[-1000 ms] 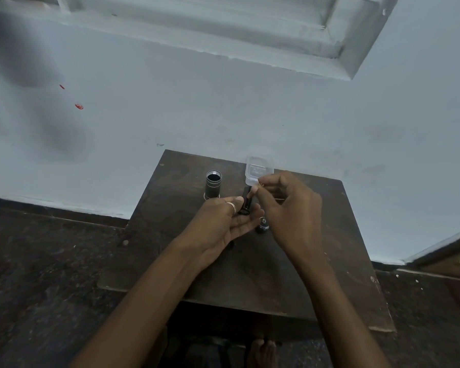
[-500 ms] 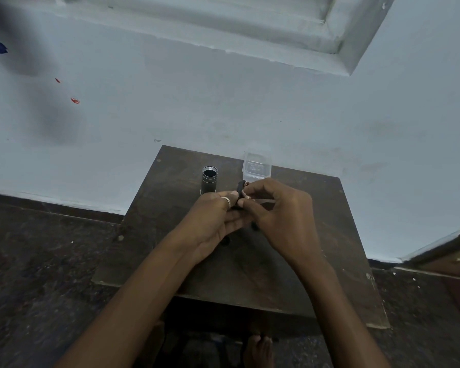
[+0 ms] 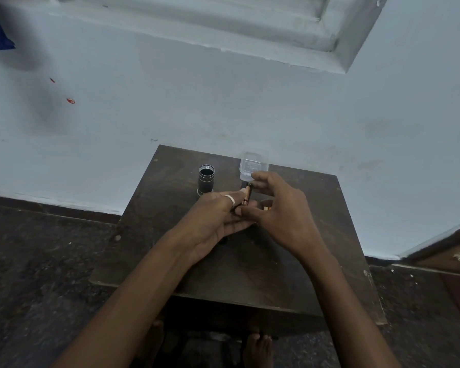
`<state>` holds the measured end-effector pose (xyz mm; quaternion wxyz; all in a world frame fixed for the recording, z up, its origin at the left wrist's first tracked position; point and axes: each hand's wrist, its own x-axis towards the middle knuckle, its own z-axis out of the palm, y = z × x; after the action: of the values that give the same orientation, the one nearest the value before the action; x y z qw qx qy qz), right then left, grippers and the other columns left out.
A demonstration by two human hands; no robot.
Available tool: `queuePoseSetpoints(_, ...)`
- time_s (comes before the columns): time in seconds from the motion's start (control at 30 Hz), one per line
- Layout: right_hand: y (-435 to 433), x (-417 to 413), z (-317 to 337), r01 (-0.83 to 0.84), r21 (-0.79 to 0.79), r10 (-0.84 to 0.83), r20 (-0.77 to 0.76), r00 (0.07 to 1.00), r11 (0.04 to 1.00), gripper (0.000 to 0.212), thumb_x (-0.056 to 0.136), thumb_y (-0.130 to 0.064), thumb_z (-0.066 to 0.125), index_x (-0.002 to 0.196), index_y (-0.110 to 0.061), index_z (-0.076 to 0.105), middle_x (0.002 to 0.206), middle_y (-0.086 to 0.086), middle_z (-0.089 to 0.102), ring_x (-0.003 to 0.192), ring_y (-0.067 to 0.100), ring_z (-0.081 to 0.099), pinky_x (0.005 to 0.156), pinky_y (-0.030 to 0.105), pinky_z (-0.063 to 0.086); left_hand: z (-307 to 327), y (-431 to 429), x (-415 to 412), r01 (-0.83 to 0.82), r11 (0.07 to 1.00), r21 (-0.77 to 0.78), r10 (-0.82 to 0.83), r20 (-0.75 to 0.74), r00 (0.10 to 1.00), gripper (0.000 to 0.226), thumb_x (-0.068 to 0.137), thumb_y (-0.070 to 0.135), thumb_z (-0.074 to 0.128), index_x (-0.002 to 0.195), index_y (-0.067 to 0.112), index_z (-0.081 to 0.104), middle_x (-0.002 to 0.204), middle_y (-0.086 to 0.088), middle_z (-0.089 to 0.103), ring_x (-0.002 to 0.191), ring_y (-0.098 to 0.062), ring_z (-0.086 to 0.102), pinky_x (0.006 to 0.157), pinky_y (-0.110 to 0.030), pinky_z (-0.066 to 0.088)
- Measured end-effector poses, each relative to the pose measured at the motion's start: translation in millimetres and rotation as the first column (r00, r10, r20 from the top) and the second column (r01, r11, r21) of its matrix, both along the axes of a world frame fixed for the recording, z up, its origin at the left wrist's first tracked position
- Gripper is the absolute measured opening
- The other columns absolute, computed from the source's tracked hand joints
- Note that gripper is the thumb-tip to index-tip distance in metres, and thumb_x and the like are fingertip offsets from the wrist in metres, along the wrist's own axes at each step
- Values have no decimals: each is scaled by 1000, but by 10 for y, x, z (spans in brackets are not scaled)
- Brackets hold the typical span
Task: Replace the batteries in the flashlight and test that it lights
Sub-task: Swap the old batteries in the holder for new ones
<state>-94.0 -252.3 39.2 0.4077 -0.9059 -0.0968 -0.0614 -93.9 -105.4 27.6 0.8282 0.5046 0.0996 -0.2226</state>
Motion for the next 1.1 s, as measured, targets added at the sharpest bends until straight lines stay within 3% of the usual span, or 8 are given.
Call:
queuePoseSetpoints(0.2, 5, 7, -34, -13, -36, 16, 73, 997, 999, 62, 79, -12, 79, 136, -16, 54, 124, -3, 67, 109, 0, 59, 79, 0, 45, -2, -6, -20, 2, 999, 54, -4, 35, 999, 22, 96, 8, 58, 112, -6, 65, 106, -21, 72, 87, -17, 73, 77, -27, 60)
queuePoseSetpoints(0.63, 18, -1, -33, -24, -31, 26, 73, 997, 999, 59, 78, -13, 78, 133, -17, 57, 118, -7, 66, 106, -4, 58, 82, 10, 51, 35, 23, -39, 14, 991, 134, -23, 64, 998, 22, 97, 15, 60, 110, -1, 68, 107, -19, 74, 93, -21, 74, 77, -27, 60)
queuePoseSetpoints(0.73, -4, 9, -31, 8, 32, -9, 25, 1000, 999, 56, 78, -18, 82, 128, -22, 59, 115, -12, 67, 104, -5, 62, 80, 12, 53, 49, 1, -68, 3, 949, 314, -42, 119, 992, 34, 98, 37, 57, 106, 7, 70, 102, -13, 76, 90, -20, 75, 77, -33, 62)
queuePoseSetpoints(0.8, -30, 12, 2, 53, 172, -42, -62, 997, 984, 51, 77, -19, 84, 123, -22, 62, 111, -12, 70, 102, -2, 66, 81, 15, 55, 37, -20, -96, -149, 825, 545, 6, 255, 967, 41, 96, 50, 54, 93, 14, 73, 87, -5, 77, 72, -14, 75, 69, -35, 63)
queuePoseSetpoints(0.87, -61, 14, 52, 116, 412, -47, -175, 983, 904, 42, 79, -13, 83, 118, -17, 66, 108, -2, 75, 101, 10, 71, 88, 28, 59, 10, -2, -121, -404, 598, 692, 29, 486, 874, 50, 94, 59, 50, 74, 18, 70, 63, 1, 71, 53, -11, 68, 59, -35, 59)
queuePoseSetpoints(0.97, -79, 20, 129, 234, 760, 70, -344, 936, 606, 30, 85, -4, 73, 115, -4, 66, 111, 13, 75, 107, 28, 71, 91, 33, 58, 6, 84, -131, -738, 278, 615, -27, 773, 634, 54, 97, 52, 51, 57, 16, 52, 45, 3, 49, 44, -13, 50, 47, -28, 37)
queuePoseSetpoints(1.03, -74, 22, 182, 296, 864, 169, -390, 905, 408, 22, 89, 2, 63, 111, 2, 66, 114, 19, 73, 111, 32, 69, 85, 27, 59, 54, 110, -150, -844, 190, 501, -34, 863, 505, 41, 97, 42, 57, 65, 18, 54, 57, 6, 49, 51, -13, 44, 50, -29, 34)
queuePoseSetpoints(1.1, -81, 23, 213, 335, 905, 239, -398, 886, 263, 22, 91, 7, 53, 109, 8, 65, 119, 25, 69, 115, 36, 67, 80, 24, 60, 79, 123, -152, -875, 172, 452, 36, 885, 464, 26, 94, 40, 61, 87, 15, 59, 82, 8, 50, 67, -8, 45, 59, -25, 34)
